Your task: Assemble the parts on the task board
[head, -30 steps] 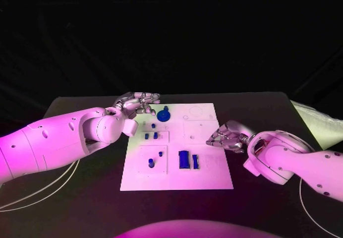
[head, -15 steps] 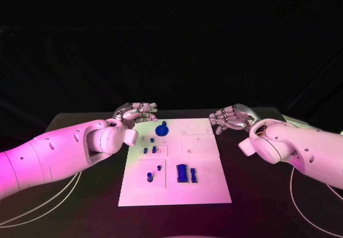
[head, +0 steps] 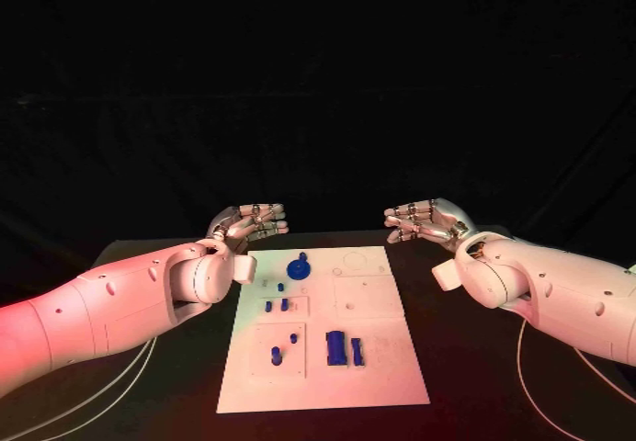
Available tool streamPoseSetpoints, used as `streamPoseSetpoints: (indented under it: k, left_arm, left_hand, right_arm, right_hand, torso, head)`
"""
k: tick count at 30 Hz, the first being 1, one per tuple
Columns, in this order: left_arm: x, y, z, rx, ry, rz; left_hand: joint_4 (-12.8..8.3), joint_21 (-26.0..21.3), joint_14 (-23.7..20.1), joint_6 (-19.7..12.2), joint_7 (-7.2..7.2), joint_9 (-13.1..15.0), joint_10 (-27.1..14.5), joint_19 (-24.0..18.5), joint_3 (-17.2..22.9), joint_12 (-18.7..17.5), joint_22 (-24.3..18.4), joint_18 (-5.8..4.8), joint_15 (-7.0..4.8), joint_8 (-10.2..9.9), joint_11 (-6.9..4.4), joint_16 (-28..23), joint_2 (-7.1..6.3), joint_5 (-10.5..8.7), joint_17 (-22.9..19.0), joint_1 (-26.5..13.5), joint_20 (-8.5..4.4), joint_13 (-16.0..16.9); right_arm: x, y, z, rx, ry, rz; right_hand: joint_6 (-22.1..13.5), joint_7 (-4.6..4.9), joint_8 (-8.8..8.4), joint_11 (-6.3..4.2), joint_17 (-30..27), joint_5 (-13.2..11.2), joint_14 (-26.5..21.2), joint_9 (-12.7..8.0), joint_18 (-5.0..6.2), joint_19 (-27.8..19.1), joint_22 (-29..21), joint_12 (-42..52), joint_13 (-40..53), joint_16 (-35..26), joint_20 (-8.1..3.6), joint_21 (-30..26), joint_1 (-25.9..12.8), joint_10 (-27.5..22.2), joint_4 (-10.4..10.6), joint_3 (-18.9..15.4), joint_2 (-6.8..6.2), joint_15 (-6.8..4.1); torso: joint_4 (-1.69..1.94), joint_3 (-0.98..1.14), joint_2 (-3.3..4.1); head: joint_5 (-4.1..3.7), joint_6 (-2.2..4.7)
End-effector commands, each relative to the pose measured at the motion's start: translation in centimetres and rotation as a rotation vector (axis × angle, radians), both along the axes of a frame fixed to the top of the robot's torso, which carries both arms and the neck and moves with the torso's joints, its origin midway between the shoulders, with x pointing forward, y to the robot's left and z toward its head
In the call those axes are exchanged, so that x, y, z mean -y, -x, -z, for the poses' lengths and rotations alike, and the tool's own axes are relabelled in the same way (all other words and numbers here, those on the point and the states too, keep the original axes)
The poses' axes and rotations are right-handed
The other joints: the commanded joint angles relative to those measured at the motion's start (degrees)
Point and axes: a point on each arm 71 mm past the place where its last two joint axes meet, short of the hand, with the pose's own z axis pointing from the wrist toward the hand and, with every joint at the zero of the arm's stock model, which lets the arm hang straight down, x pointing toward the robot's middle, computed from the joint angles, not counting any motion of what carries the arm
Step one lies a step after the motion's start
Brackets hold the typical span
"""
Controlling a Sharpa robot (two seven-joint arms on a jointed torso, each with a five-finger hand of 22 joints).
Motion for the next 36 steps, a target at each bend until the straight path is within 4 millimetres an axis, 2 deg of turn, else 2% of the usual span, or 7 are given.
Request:
streamPoseSetpoints:
  k: [1,13,16,17,21,22,36]
  left_arm:
    - [0.0,0.1,0.0,-0.002,-0.003,-0.002]
    - [2.9,3.3,0.6,0.035,-0.078,-0.079]
    - [3.7,4.5,0.6,0.051,-0.103,-0.104]
    - [4.1,5.0,0.6,0.058,-0.113,-0.114]
    - [4.8,6.0,0.6,0.073,-0.133,-0.134]
    - [4.9,6.2,0.5,0.076,-0.137,-0.138]
    - [5.2,6.7,0.5,0.083,-0.146,-0.147]
  left_hand:
    - [-3.42,-3.41,-17.26,-16.85,-3.47,-3.23,-16.95,-15.62,-4.05,-4.38,-9.15,-2.93,-2.24,-2.87,-2.79,-4.82,0.55,-3.51,-2.94,-24.76,-4.22,-3.06]
    - [-3.42,-3.41,-32.10,-31.32,-6.46,-3.23,-31.50,-29.04,-7.44,-8.12,-16.98,-4.79,-7.08,-8.90,-8.79,-8.92,0.55,-3.51,-9.20,-46.00,-7.85,-3.06]
    - [-3.42,-3.41,-34.46,-33.63,-6.94,-3.23,-33.83,-31.17,-8.00,-8.70,-18.22,-5.40,-7.08,-8.90,-8.79,-9.55,0.55,-3.51,-9.20,-49.37,-8.43,-3.06]
    - [-3.42,-3.41,-35.77,-34.88,-10.96,-3.23,-35.11,-32.35,-8.26,-9.03,-18.91,-5.40,-7.08,-8.90,-8.79,-9.89,0.55,-3.51,-9.20,-51.22,-8.75,-3.06]
    - [-3.42,-3.41,-38.37,-37.44,-10.96,-3.23,-37.66,-34.70,-12.79,-9.70,-20.26,-9.78,-7.08,-8.90,-8.79,-10.62,0.55,-3.51,-9.20,-54.93,-13.34,-3.06]
    - [-3.42,-3.41,-38.99,-38.04,-10.96,-3.23,-38.26,-35.25,-12.79,-13.73,-20.60,-9.78,-7.08,-8.90,-8.79,-10.78,0.55,-3.51,-9.20,-55.82,-13.34,-3.06]
    - [-3.42,-3.41,-45.83,-44.70,-10.96,-3.23,-44.96,-41.38,-12.79,-13.73,-24.18,-9.78,-7.08,-8.90,-8.79,-14.99,0.55,-3.51,-9.20,-65.56,-13.34,-3.06]
  right_arm:
    - [-0.2,0.2,0.1,-0.002,-0.002,0.004]
    - [-2.0,3.4,0.9,-0.005,-0.166,0.160]
    - [-2.6,4.7,1.3,-0.019,-0.212,0.223]
    - [-2.8,5.3,1.4,-0.027,-0.229,0.250]
    - [-3.3,6.6,1.7,-0.047,-0.259,0.308]
    - [-3.4,6.9,1.7,-0.051,-0.264,0.319]
    - [-3.7,7.8,1.9,-0.067,-0.279,0.357]
  right_hand:
    - [-16.89,-3.43,-3.20,-2.55,-8.59,-2.96,-20.34,-2.72,-3.06,-18.48,-5.50,-1.90,-2.11,-2.00,-3.68,-2.40,-24.75,-18.23,-3.60,-2.86,-1.82,-4.82]
    - [-31.47,-6.39,-3.20,-8.07,-15.99,-9.28,-37.89,-8.50,-5.25,-34.44,-5.50,-5.92,-6.52,-6.28,-6.87,-7.46,-46.04,-33.94,-3.60,-9.12,-1.82,-4.82]
    - [-33.78,-10.79,-3.20,-8.07,-17.17,-9.28,-40.68,-8.50,-5.55,-36.96,-5.50,-5.92,-6.52,-6.28,-7.37,-7.46,-49.43,-36.45,-3.60,-9.12,-1.82,-4.82]
    - [-34.84,-10.79,-3.20,-8.07,-17.71,-9.28,-41.94,-8.50,-5.88,-38.10,-5.50,-5.92,-6.52,-6.28,-11.61,-7.46,-50.96,-37.56,-3.60,-9.12,-1.82,-4.82]
    - [-37.59,-10.79,-3.20,-8.07,-19.11,-9.28,-45.27,-8.50,-5.89,-41.11,-5.50,-5.92,-6.52,-6.28,-11.61,-7.46,-54.98,-40.58,-3.60,-9.12,-1.82,-4.82]
    - [-38.19,-10.79,-3.20,-8.07,-19.43,-9.28,-46.00,-8.50,-10.18,-41.80,-5.50,-5.92,-6.52,-6.28,-11.61,-7.46,-55.88,-41.27,-3.60,-9.12,-1.82,-4.82]
    - [-44.85,-10.79,-3.20,-8.07,-22.83,-9.28,-54.05,-8.50,-10.18,-49.08,-5.50,-5.92,-6.52,-6.28,-11.61,-7.46,-65.59,-48.43,-3.60,-9.12,-1.82,-4.82]
  torso:
    - [0.23,-0.10,-0.10]
    - [4.45,-0.71,-2.96]
    - [4.58,-0.73,-3.04]
    - [4.58,-0.73,-3.04]
    - [4.58,-0.73,-3.04]
    - [4.58,-0.73,-3.04]
    - [4.58,-0.73,-3.04]
  head:
    - [-0.19,0.06]
    - [-2.81,3.17]
    - [-2.89,3.26]
    - [-2.89,3.26]
    - [-2.89,3.26]
    - [-2.89,3.26]
    - [-2.89,3.26]
